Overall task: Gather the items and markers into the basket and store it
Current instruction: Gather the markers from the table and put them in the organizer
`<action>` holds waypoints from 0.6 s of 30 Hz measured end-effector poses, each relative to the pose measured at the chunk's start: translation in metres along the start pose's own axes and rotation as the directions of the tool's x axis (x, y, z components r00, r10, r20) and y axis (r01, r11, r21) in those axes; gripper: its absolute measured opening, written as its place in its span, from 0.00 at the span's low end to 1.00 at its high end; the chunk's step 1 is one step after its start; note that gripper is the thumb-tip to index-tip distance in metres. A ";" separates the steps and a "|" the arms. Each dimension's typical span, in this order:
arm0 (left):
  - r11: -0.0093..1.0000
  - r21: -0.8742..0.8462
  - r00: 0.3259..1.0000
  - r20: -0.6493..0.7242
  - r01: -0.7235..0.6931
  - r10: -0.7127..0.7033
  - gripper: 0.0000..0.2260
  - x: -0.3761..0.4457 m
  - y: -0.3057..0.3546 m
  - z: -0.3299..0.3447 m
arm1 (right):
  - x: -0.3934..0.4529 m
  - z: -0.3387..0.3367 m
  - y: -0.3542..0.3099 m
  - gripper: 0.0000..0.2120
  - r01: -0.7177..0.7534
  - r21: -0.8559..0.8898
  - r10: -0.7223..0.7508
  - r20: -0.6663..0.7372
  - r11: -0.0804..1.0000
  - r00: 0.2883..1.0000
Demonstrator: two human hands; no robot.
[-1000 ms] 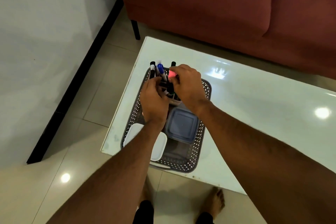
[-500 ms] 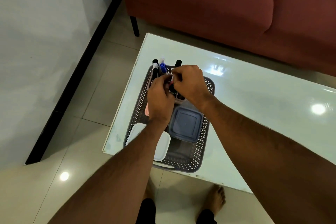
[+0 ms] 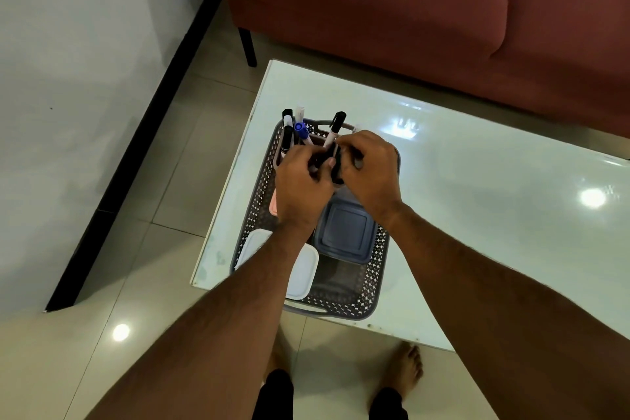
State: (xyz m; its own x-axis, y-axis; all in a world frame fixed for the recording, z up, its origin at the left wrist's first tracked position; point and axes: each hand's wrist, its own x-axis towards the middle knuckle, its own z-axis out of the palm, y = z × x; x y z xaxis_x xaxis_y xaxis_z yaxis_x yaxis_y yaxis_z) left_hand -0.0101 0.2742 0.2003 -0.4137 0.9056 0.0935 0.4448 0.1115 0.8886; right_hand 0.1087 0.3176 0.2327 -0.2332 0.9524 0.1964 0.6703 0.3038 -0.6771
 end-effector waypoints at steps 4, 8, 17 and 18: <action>1.000 0.001 0.994 -0.104 0.027 -0.027 0.09 -0.001 0.001 -0.006 | -0.001 0.003 0.003 0.07 0.003 -0.008 -0.003 -0.028 1.000 1.000; 0.995 -0.056 0.982 -0.170 0.077 -0.085 0.09 -0.003 0.004 -0.013 | -0.001 0.006 0.010 0.08 -0.043 0.018 0.045 -0.070 0.999 0.997; 0.990 -0.006 0.954 -0.269 0.138 -0.135 0.14 0.003 -0.017 -0.046 | -0.048 0.000 0.047 0.25 -0.374 0.086 0.384 -0.238 0.923 0.892; 0.982 0.010 0.953 -0.241 0.189 -0.181 0.17 0.005 -0.026 -0.053 | -0.059 0.000 0.053 0.28 -0.435 0.107 0.448 -0.219 0.894 0.867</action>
State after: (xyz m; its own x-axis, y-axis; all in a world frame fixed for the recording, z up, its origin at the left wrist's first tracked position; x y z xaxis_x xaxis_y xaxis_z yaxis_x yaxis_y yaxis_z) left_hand -0.0661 0.2543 0.2015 -0.6665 0.7446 0.0361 0.3662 0.2849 0.8858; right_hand 0.1579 0.2772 0.1849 0.2524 0.9674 0.0223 0.6251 -0.1454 -0.7669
